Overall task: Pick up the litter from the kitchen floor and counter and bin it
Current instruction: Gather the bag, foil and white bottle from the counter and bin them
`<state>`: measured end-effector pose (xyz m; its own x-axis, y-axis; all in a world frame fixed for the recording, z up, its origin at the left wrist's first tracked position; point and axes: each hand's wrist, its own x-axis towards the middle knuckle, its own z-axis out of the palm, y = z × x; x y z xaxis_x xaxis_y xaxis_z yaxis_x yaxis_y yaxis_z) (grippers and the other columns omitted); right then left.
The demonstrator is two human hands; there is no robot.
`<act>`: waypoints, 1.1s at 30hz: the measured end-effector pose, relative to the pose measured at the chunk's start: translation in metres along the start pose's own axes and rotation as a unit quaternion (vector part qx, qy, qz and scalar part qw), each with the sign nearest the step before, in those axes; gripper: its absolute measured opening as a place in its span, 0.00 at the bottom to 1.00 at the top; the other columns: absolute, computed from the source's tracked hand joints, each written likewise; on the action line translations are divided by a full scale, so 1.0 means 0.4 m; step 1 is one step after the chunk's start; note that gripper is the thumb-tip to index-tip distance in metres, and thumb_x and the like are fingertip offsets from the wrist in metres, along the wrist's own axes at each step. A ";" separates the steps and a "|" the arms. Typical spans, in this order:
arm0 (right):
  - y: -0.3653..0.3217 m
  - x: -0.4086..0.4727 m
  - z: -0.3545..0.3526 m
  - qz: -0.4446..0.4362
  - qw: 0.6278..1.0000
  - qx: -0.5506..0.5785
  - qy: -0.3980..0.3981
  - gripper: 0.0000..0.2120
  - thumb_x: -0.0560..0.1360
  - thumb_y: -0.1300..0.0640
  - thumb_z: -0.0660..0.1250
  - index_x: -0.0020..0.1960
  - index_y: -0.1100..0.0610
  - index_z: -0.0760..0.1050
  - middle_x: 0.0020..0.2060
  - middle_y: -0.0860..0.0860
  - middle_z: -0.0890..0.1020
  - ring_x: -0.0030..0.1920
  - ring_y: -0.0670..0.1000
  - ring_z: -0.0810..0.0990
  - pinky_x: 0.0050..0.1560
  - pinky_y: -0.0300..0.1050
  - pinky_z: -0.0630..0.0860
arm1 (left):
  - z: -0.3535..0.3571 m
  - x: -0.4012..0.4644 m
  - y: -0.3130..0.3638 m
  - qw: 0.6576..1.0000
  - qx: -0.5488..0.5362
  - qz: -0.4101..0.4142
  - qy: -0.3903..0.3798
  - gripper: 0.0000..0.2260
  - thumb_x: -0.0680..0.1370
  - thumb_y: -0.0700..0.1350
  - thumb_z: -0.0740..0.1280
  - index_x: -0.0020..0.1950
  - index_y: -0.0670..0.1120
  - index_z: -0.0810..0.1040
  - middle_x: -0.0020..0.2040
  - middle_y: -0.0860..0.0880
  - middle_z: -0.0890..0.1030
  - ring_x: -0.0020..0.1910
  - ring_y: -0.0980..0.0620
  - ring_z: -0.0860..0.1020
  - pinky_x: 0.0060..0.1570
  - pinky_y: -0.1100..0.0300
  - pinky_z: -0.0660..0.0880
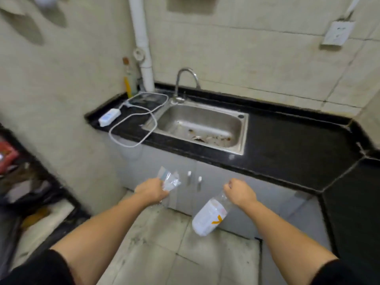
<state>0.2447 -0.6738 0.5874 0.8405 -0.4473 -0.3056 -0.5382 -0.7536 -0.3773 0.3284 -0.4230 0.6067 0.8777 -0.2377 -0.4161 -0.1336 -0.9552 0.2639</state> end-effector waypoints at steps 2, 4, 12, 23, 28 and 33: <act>-0.109 -0.032 0.078 -0.056 0.998 -0.015 -0.032 0.14 0.77 0.53 0.55 0.50 0.61 0.75 0.57 0.62 0.79 0.57 0.61 0.78 0.55 0.50 0.75 | -0.021 -0.072 -0.137 0.998 -0.029 -0.058 0.012 0.15 0.73 0.53 0.62 0.48 0.44 0.81 0.47 0.46 0.86 0.48 0.44 0.84 0.48 0.57 0.78; -0.210 -0.074 0.143 -0.117 0.990 -0.039 -0.063 0.13 0.78 0.54 0.56 0.51 0.61 0.75 0.57 0.63 0.79 0.58 0.62 0.78 0.55 0.50 0.75 | -0.022 -0.160 -0.259 0.991 -0.058 -0.113 0.031 0.14 0.71 0.51 0.62 0.48 0.44 0.81 0.47 0.45 0.86 0.47 0.44 0.84 0.48 0.57 0.79; -0.487 -0.316 0.399 -0.320 0.926 -0.120 -0.158 0.16 0.78 0.52 0.56 0.54 0.64 0.74 0.57 0.65 0.79 0.58 0.63 0.77 0.57 0.51 0.74 | 0.222 -0.636 -0.594 0.915 -0.224 -0.330 0.060 0.11 0.72 0.48 0.63 0.41 0.42 0.80 0.40 0.46 0.85 0.39 0.46 0.84 0.42 0.56 0.80; -0.633 -0.838 0.770 -0.448 0.816 -0.244 -0.272 0.15 0.78 0.51 0.54 0.56 0.60 0.73 0.56 0.60 0.77 0.56 0.61 0.77 0.54 0.50 0.73 | 0.521 -1.195 -0.863 0.769 -0.357 -0.523 0.088 0.11 0.71 0.48 0.64 0.31 0.44 0.74 0.30 0.48 0.79 0.32 0.49 0.77 0.28 0.61 0.70; -0.760 -1.023 0.970 -0.441 0.814 -0.251 -0.284 0.16 0.78 0.52 0.54 0.56 0.61 0.73 0.58 0.62 0.77 0.58 0.62 0.77 0.57 0.51 0.73 | 0.580 -1.352 -1.033 0.746 -0.386 -0.534 0.100 0.12 0.75 0.44 0.64 0.39 0.36 0.79 0.39 0.37 0.81 0.52 0.38 0.80 0.46 0.49 0.75; -0.838 -1.245 1.174 -0.383 0.819 -0.241 -0.352 0.20 0.77 0.51 0.59 0.64 0.64 0.69 0.62 0.65 0.74 0.61 0.64 0.75 0.61 0.55 0.74 | 0.682 -1.528 -1.215 0.717 -0.425 -0.548 0.076 0.11 0.74 0.45 0.65 0.37 0.38 0.75 0.37 0.38 0.79 0.42 0.40 0.79 0.34 0.51 0.73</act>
<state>-0.0225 0.0278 0.4554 0.5848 0.5065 -0.6336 0.3599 -0.8620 -0.3569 -0.2685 0.1386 0.4952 0.2895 0.6565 -0.6965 0.9462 -0.0861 0.3121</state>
